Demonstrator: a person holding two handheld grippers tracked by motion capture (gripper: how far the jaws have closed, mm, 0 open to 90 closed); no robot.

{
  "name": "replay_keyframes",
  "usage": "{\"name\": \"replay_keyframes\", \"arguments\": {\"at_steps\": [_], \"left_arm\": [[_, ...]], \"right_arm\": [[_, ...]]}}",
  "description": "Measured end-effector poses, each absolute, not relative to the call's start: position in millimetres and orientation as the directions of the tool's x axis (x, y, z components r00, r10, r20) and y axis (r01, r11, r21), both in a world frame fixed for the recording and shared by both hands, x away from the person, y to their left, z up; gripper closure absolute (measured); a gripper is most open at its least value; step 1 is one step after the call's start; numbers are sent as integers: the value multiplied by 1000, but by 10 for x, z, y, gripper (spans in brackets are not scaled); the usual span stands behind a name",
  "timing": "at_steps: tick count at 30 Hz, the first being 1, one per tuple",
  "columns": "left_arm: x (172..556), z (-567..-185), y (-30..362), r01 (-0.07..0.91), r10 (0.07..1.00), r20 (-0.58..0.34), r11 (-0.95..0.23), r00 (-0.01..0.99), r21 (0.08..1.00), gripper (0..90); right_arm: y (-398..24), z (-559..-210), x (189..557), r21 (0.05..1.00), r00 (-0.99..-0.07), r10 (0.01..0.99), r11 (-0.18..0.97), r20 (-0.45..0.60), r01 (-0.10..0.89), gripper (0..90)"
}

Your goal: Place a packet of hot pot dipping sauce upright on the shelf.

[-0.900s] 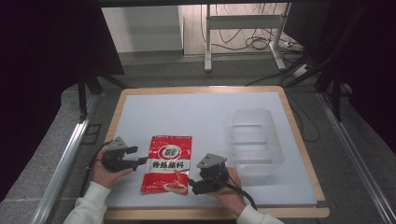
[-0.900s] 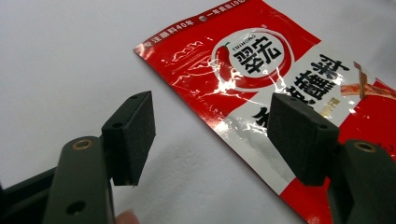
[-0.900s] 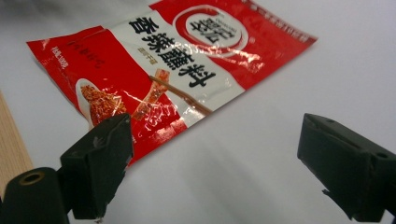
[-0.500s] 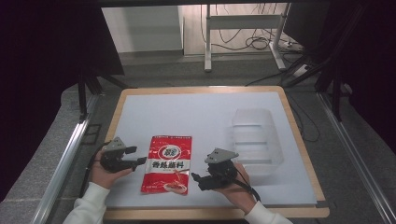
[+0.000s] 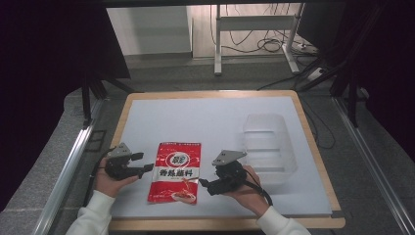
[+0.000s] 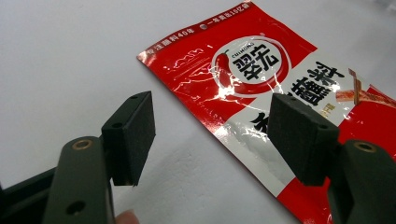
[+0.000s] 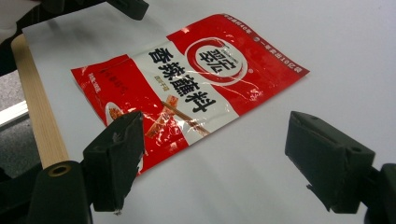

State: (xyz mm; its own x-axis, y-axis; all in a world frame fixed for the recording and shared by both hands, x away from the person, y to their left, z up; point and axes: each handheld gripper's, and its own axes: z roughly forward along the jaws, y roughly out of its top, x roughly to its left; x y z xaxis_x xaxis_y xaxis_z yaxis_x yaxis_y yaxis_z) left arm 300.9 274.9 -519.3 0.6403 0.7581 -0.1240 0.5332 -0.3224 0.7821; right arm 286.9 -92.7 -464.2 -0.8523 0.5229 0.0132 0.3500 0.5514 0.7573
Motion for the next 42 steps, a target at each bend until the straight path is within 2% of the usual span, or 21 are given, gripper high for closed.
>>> {"name": "replay_keyframes", "arguments": {"at_steps": [14, 22, 31, 42], "left_arm": [[3014, -5194, 2736, 531, 754, -136, -311, 643, 788, 325], [3012, -5182, 2719, 527, 754, -131, -311, 643, 791, 325], [3015, -5200, 2713, 527, 747, -129, -324, 652, 786, 324], [3020, -5206, 2698, 532, 743, -134, -328, 656, 780, 322]], "right_arm": [[-760, -4461, 3096, 755, -871, 490, 560, 31, 342, 245], [-687, -4423, 3433, 709, -858, 505, 570, 96, 415, 298], [-562, -4482, 3708, 677, -851, 518, 597, 85, 431, 327], [-444, -4686, 4259, 595, -789, 587, 573, 182, 563, 363]]}}
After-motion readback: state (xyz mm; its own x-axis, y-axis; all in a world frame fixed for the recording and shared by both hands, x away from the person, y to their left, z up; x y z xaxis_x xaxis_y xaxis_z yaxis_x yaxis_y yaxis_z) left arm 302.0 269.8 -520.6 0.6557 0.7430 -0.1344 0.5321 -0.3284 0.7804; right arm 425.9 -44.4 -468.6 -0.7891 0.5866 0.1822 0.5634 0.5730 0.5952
